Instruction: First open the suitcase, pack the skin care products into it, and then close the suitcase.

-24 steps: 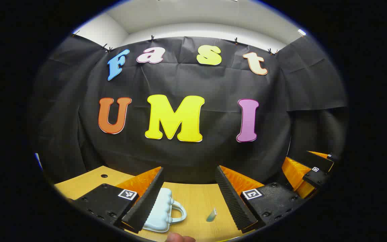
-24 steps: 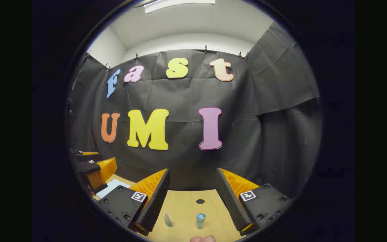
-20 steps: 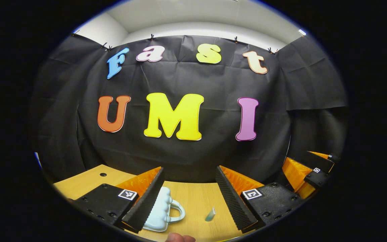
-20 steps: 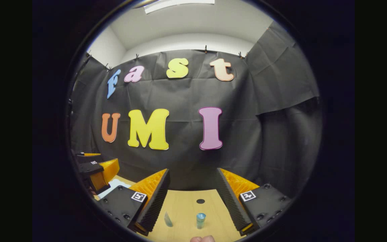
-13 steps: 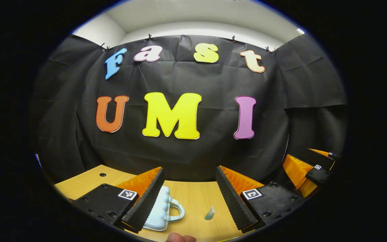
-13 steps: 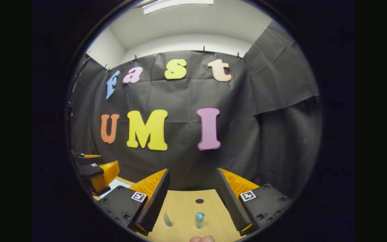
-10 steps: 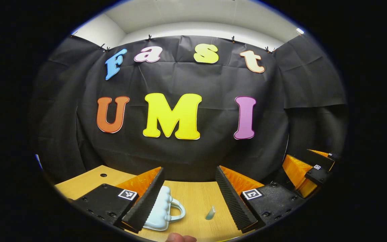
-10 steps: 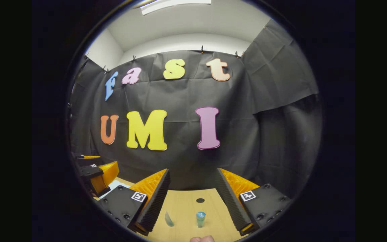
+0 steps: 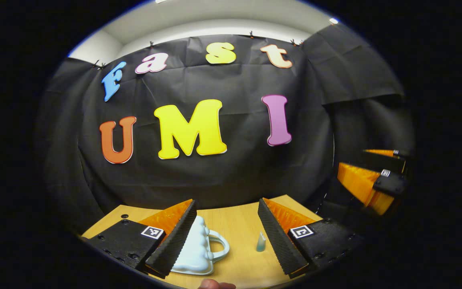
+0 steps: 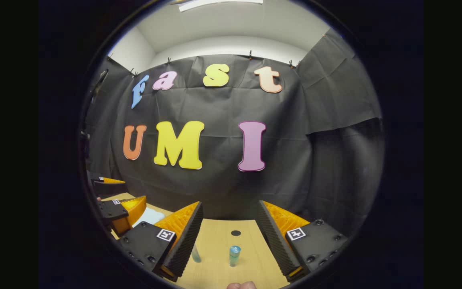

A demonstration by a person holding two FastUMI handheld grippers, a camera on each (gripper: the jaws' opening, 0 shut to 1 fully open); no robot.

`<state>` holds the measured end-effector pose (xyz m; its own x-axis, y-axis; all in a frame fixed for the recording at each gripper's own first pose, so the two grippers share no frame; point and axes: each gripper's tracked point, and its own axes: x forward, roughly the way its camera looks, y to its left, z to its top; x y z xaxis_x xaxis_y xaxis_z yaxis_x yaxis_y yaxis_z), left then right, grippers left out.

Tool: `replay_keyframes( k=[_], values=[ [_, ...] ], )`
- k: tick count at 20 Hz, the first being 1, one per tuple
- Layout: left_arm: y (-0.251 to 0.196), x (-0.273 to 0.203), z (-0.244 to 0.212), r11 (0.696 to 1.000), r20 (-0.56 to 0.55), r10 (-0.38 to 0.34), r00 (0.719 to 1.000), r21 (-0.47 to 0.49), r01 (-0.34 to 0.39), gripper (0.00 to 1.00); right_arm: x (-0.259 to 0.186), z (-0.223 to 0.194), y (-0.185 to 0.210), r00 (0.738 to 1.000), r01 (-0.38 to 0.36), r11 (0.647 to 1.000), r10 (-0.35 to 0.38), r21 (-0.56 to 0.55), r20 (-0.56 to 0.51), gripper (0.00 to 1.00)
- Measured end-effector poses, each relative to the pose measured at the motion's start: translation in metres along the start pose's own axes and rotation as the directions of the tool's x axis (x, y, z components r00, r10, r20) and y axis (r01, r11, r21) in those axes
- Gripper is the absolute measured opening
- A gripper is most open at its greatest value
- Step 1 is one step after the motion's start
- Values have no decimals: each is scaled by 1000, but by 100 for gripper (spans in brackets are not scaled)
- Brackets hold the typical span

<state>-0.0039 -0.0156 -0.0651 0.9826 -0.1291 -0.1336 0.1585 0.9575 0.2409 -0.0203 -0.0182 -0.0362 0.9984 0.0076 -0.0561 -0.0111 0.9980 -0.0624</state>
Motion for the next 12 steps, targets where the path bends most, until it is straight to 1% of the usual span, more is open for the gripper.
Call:
replay_keyframes(
  k=[1, 2, 3, 4, 6, 7, 8, 10, 12],
  values=[
    [-5, 5, -17, 997, -37, -36, 999, 72, 38, 99, -1, -5, -5, 1000, 9, 1000, -9, -5, -9, 82],
    [-9, 11, -37, 985, -97, -65, 993, 151, 79, 99, -2, -9, -11, 1000, 19, 1000, -19, -6, -16, 82],
    [-9, 18, -56, 968, -139, -85, 987, 224, 115, 99, -2, -14, -17, 999, 31, 999, -31, -6, -25, 82],
    [-9, 23, -75, 944, -185, -103, 977, 293, 154, 99, -2, -19, -24, 998, 45, 999, -45, -9, -35, 82],
    [-7, 38, -112, 875, -283, -116, 952, 424, 233, 98, -2, -26, -36, 996, 70, 997, -70, -12, -55, 82],
    [-6, 48, -128, 838, -332, -116, 936, 473, 272, 100, -3, -28, -44, 995, 83, 996, -84, -12, -59, 82],
    [-3, 57, -145, 800, -378, -106, 920, 516, 305, 98, -3, -29, -50, 994, 95, 995, -96, -15, -61, 82],
    [8, 64, -177, 737, -467, -65, 882, 574, 358, 97, -4, -31, -63, 990, 122, 992, -124, -22, -64, 82],
    [13, 71, -202, 678, -529, -26, 848, 614, 404, 96, -5, -37, -75, 985, 149, 989, -151, -22, -78, 82]
  ],
)
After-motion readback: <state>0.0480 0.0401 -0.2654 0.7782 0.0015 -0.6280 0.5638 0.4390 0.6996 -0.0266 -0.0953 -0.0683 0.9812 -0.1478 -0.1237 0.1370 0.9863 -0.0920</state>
